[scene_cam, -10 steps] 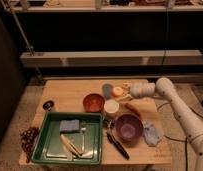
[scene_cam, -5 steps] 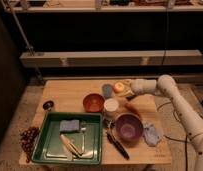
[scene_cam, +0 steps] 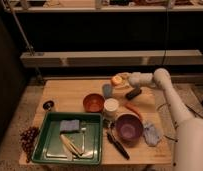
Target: Place apple in plastic cup
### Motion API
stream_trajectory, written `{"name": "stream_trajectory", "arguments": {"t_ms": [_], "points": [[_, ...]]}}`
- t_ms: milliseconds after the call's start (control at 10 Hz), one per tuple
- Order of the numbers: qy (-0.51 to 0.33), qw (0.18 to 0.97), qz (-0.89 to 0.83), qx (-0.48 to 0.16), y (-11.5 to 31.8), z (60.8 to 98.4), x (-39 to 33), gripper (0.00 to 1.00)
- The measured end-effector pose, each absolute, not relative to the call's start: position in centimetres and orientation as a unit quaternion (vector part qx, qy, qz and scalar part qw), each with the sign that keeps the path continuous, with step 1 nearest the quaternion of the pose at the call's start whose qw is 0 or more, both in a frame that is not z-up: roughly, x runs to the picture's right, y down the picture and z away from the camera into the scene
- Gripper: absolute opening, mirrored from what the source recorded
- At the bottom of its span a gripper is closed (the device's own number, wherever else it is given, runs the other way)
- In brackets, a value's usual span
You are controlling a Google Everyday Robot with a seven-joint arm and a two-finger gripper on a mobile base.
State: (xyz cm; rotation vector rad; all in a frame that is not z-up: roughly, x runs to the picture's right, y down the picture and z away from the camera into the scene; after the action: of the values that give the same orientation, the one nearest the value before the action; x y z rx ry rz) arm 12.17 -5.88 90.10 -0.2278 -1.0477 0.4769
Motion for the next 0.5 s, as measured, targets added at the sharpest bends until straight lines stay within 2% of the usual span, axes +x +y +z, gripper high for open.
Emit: {"name": "stream_trajectory", "arguments": {"t_ms": [500], "points": [[-0.521,0.808,0.208,-0.179,-2.8,91.6,10.5,0.00]]}}
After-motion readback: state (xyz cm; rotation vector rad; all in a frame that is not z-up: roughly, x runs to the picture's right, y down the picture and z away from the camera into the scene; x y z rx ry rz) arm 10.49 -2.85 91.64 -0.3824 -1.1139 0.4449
